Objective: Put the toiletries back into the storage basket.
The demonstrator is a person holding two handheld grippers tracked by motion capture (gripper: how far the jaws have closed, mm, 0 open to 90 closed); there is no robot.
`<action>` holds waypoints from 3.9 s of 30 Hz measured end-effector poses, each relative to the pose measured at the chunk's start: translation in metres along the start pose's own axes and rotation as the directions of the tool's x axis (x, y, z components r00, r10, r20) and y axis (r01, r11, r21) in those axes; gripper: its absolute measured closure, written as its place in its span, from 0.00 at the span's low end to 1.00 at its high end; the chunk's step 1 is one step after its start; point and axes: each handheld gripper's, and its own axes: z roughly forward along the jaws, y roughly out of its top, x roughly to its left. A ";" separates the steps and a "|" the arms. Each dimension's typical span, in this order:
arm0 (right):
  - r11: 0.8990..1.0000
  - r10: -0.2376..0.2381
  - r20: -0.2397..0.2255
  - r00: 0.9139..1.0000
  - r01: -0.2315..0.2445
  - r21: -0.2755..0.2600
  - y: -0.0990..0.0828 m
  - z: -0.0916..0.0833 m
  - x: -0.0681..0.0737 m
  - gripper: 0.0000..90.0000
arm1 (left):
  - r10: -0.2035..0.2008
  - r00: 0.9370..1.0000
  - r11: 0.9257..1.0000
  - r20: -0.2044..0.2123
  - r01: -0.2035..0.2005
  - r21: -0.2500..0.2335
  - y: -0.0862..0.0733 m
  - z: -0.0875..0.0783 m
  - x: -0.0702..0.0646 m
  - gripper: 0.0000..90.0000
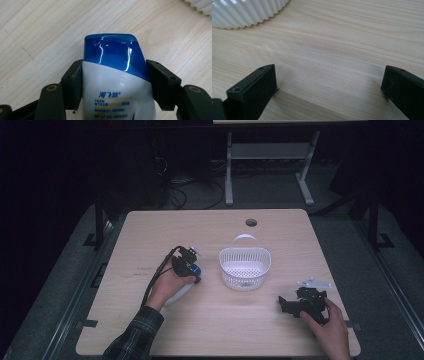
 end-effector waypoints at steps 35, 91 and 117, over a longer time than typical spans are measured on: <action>1.000 -0.001 -0.001 1.000 0.001 0.000 0.000 0.000 0.000 0.00 | 0.025 0.986 0.920 0.166 0.042 -0.390 -0.053 -0.069 0.020 0.40; 1.000 0.000 -0.003 1.000 0.000 0.001 0.000 0.000 0.000 0.00 | 0.149 0.960 0.731 0.238 0.055 -0.680 -0.068 -0.144 0.028 0.41; 1.000 0.000 -0.003 1.000 0.000 0.000 0.000 0.000 0.000 0.00 | 0.228 0.947 0.696 0.226 0.004 -0.718 -0.016 -0.164 0.012 0.41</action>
